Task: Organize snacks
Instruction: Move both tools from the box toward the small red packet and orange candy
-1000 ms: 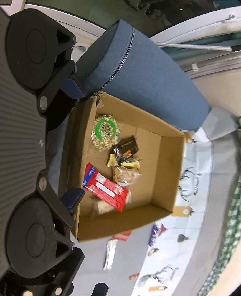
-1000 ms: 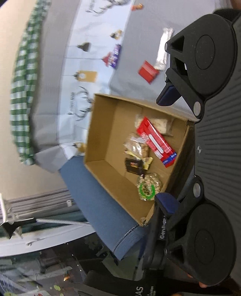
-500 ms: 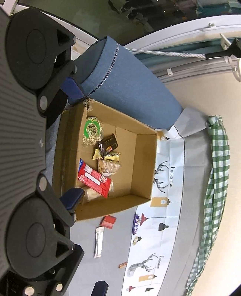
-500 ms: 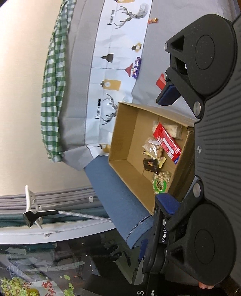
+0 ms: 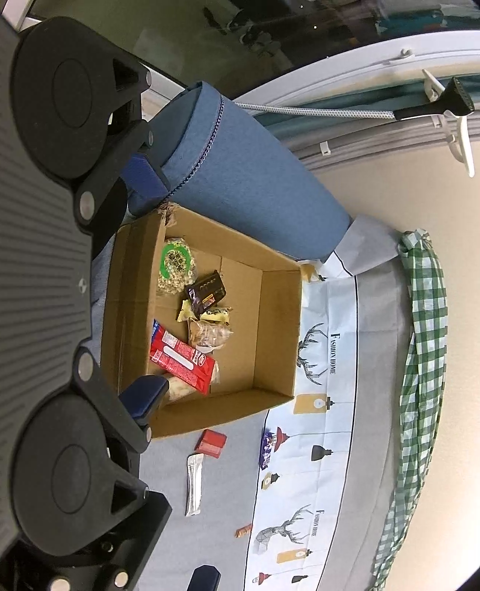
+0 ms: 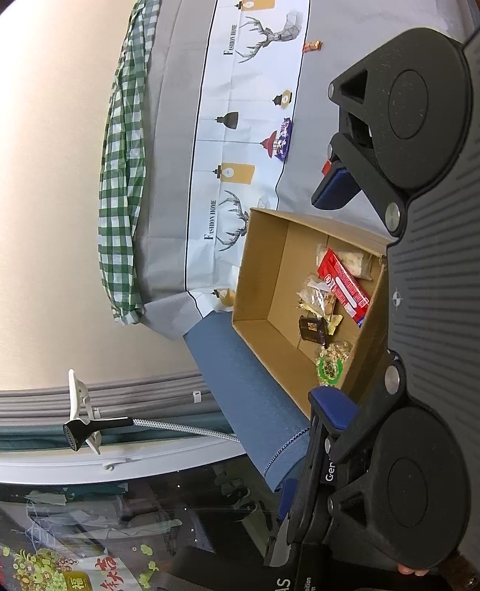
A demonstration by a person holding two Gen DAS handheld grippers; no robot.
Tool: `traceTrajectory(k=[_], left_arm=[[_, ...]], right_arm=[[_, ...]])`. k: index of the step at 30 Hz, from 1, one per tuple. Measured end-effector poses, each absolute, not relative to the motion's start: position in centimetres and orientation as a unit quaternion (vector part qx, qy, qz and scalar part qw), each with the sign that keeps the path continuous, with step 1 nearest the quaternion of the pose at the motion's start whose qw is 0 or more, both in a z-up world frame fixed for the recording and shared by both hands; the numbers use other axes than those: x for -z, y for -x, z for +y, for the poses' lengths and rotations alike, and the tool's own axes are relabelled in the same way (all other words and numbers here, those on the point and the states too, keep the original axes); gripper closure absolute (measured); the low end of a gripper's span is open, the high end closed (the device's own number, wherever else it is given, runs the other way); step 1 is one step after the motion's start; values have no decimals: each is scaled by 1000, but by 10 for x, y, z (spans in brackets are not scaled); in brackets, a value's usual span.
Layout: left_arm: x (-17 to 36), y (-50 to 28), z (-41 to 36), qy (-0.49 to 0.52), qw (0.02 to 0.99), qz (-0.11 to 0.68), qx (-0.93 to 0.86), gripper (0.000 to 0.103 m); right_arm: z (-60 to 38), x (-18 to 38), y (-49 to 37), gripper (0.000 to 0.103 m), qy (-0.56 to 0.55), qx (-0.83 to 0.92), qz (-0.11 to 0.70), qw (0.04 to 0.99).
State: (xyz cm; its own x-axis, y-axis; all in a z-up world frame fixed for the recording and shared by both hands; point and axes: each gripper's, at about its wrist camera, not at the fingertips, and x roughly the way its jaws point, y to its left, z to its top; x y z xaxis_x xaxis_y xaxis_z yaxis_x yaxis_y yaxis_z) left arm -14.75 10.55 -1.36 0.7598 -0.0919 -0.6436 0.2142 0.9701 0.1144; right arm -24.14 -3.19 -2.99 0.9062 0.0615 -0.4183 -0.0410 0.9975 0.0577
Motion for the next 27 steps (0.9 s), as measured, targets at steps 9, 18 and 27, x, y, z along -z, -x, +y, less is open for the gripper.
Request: traceTrajectory(k=[9,18,27], left_arm=[[17,144,103,-98,931,342,82,0],[24,141,92,-122,924,353,77,0],[33,126,60,-161,912,365,97,0]], right_arm=[[-32,33,239,1,-31,-27,219,975],[-41,41,236,1,-46,-29,225,973],[-63,54,230,1,-74,-17,232,970]])
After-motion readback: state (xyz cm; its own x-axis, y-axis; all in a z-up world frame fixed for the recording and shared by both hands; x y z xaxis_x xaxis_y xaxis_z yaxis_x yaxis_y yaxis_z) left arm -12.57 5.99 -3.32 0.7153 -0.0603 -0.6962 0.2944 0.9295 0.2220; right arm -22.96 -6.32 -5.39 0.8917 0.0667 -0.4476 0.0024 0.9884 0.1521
